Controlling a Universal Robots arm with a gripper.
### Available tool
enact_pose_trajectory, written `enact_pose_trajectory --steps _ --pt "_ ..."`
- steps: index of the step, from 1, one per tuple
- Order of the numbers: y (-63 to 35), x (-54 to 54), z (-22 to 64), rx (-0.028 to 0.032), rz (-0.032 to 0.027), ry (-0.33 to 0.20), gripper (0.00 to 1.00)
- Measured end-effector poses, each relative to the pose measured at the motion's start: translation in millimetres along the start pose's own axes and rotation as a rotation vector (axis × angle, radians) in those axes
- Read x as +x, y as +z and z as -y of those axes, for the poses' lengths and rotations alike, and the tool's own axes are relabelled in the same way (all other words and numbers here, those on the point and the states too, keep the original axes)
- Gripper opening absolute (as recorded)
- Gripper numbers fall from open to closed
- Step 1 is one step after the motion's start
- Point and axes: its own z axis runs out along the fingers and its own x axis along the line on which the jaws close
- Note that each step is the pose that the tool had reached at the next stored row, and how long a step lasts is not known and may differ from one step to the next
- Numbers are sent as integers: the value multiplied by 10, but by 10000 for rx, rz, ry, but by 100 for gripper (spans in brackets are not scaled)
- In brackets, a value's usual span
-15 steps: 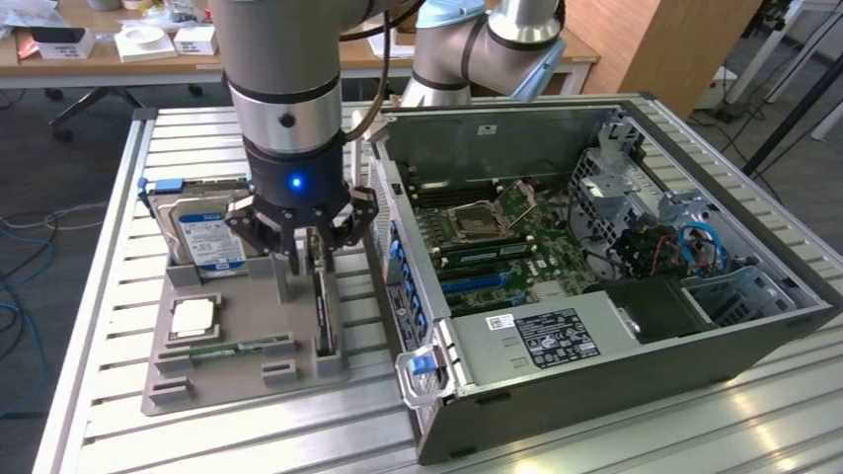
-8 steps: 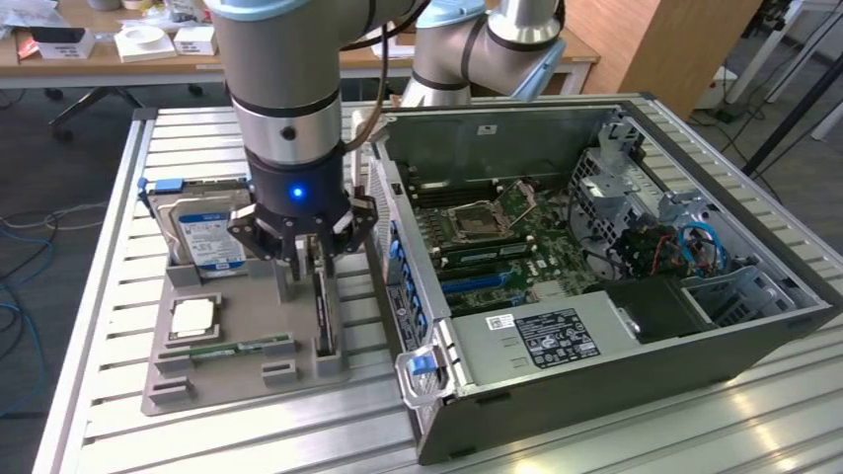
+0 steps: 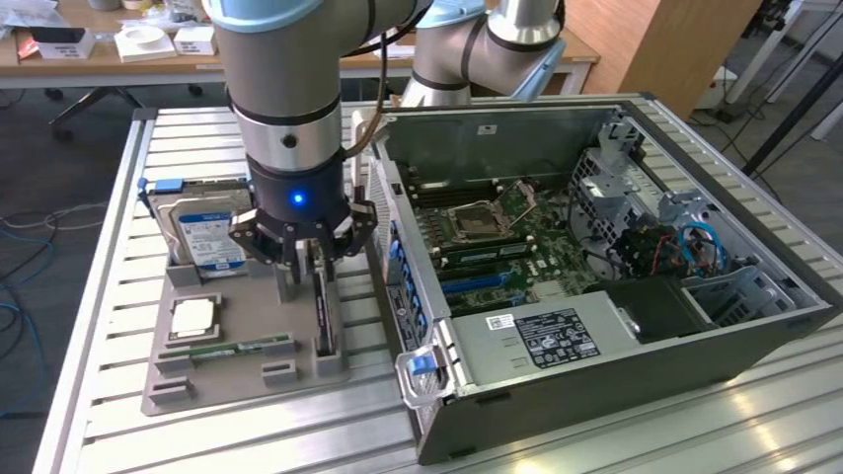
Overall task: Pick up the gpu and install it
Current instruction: 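Pick up the gpu and move the gpu toward the slot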
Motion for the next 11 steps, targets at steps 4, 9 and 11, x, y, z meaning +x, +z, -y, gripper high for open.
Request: enact_pose_trajectory --steps 4,9,11 --pt "1 -10 10 -1 1 1 41" --pt "0 -34 31 -1 0 0 41" --pt "1 -48 40 -1 0 0 41"
